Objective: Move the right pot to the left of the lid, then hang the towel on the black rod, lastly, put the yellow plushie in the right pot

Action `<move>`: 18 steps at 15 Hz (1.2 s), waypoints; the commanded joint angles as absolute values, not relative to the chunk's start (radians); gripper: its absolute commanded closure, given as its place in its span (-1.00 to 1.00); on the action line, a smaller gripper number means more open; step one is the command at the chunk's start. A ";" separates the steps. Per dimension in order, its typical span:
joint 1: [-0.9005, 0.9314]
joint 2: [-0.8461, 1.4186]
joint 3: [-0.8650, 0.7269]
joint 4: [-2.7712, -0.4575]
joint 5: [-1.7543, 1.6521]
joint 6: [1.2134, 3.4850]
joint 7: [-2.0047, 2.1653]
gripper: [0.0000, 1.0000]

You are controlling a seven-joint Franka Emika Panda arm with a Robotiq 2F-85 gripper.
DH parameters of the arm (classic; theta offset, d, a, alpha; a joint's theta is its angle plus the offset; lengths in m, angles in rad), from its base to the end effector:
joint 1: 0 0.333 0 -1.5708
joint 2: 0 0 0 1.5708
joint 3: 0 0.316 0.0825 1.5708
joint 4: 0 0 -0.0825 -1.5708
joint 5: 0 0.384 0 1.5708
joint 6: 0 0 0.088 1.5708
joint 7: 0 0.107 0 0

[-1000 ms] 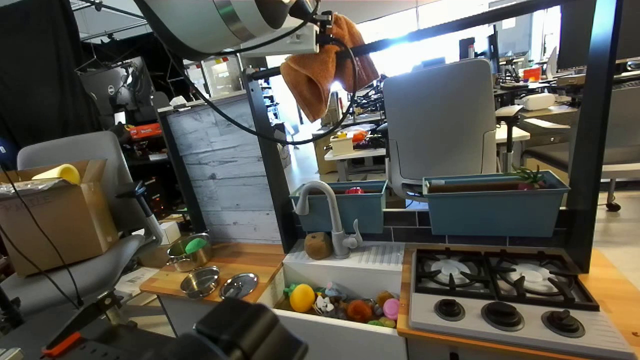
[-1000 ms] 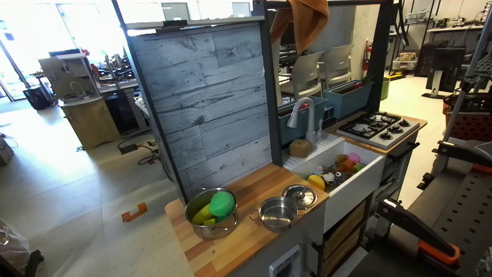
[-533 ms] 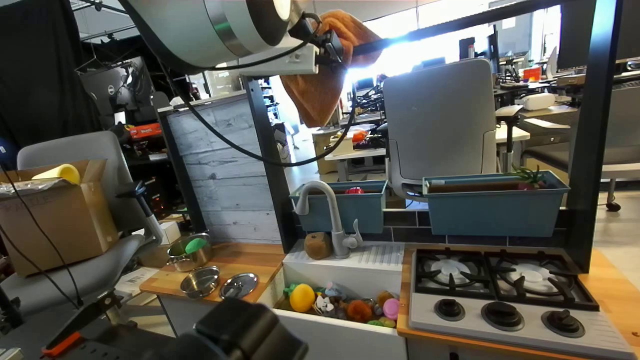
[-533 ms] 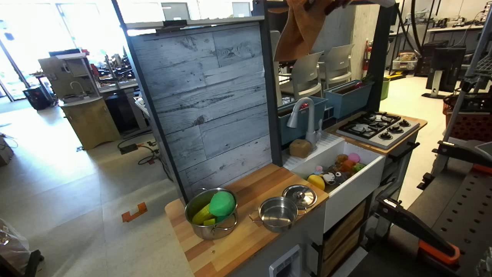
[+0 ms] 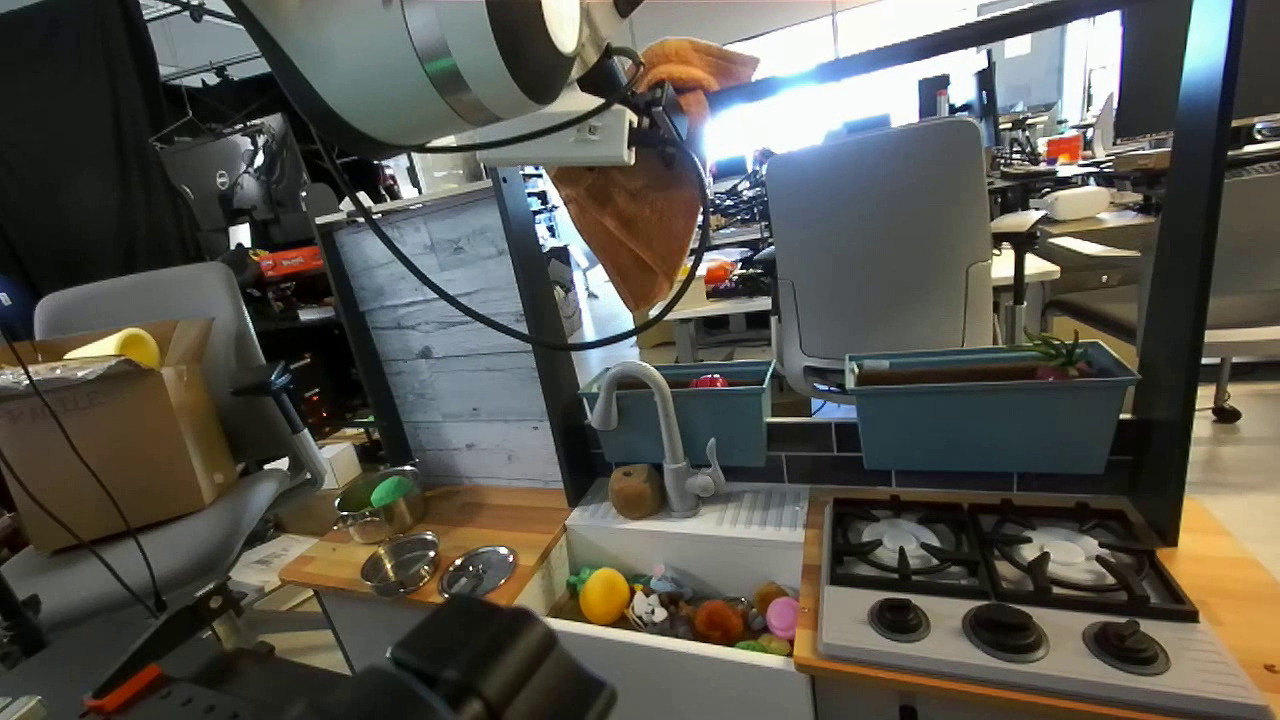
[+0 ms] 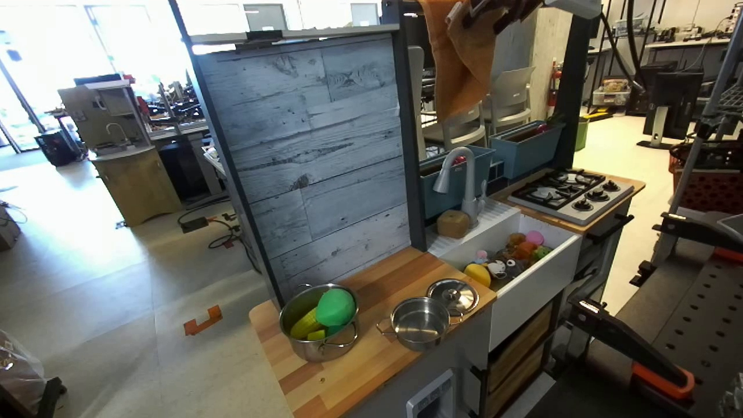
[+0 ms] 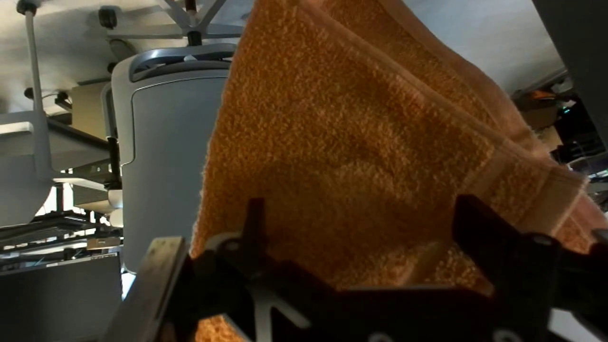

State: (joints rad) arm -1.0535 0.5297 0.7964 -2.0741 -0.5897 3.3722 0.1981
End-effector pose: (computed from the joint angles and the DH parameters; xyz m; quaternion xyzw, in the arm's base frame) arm 0.6094 -0.1511 0.3609 -0.8797 0.0296 -0.4704 0.0634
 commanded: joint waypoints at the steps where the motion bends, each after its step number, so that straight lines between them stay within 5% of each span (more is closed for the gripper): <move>1: -1.057 0.494 0.800 -2.041 -0.521 3.452 0.261 -1.00; 13: -0.982 0.360 0.734 -1.927 -0.243 3.565 0.348 -1.00; 18: -1.149 0.392 0.909 -2.038 -0.478 3.347 0.348 -1.00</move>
State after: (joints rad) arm -1.0486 0.3758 0.8111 -1.9685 -0.3773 3.4153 0.3616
